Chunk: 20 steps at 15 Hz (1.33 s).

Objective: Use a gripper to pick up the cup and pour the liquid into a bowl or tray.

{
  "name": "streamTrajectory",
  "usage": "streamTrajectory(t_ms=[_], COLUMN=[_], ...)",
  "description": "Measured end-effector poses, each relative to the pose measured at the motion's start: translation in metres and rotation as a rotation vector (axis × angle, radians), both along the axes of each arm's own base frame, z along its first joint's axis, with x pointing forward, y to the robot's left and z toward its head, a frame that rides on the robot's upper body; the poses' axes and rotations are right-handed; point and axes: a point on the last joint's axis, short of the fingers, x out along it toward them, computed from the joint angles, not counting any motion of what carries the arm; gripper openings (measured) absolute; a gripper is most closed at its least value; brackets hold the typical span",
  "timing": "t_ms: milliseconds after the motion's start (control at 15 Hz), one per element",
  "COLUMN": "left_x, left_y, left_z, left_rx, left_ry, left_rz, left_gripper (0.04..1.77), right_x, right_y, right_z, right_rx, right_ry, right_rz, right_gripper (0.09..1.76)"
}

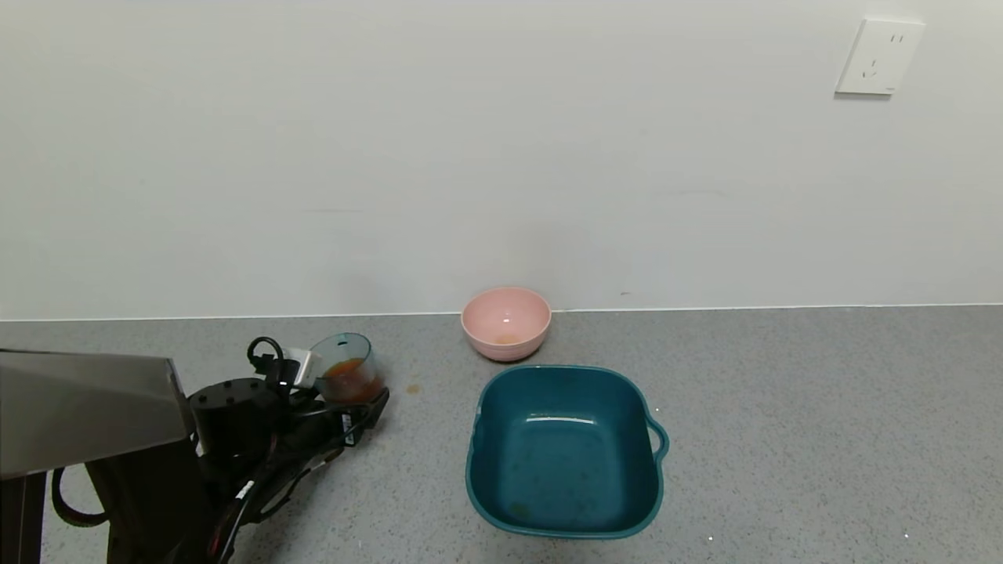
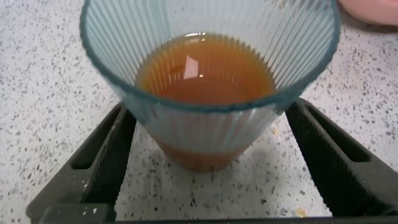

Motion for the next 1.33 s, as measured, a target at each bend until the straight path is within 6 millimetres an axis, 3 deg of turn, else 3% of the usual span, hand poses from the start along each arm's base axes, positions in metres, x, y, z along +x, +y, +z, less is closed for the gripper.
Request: streamTrajectory(t_ms=[533,733,800,1333], left_x=[0.0015,0.0023,0.0024,0.0021], left_y=[-0.0032,-0.0037,-0.0037,-0.0035], left_z=[0.0011,0.0015,0.0016,0.0043], left_rx=[0.003,0.004,0.005,0.006], left_ry=[-0.009,-0.012,-0.012,-0.021], left_rz=[-0.003,-0.004,-0.004,0.001], left_gripper=[1.72,1.34,1.3,1.26], right_x=[-0.0001,0.0,0.0,0.0], right_y=[0.0,0.0,0.0,0.0], right_z=[0.0003,0.0001,0.0001,-0.0001], right_rx=[0.0,0.0,0.0,0.0], right_ry=[-0.001,0.0,0.0,0.0], right_rz=[0.0,0.0,0.0,0.0], right_gripper=[1.71,1.71,1.71,1.71])
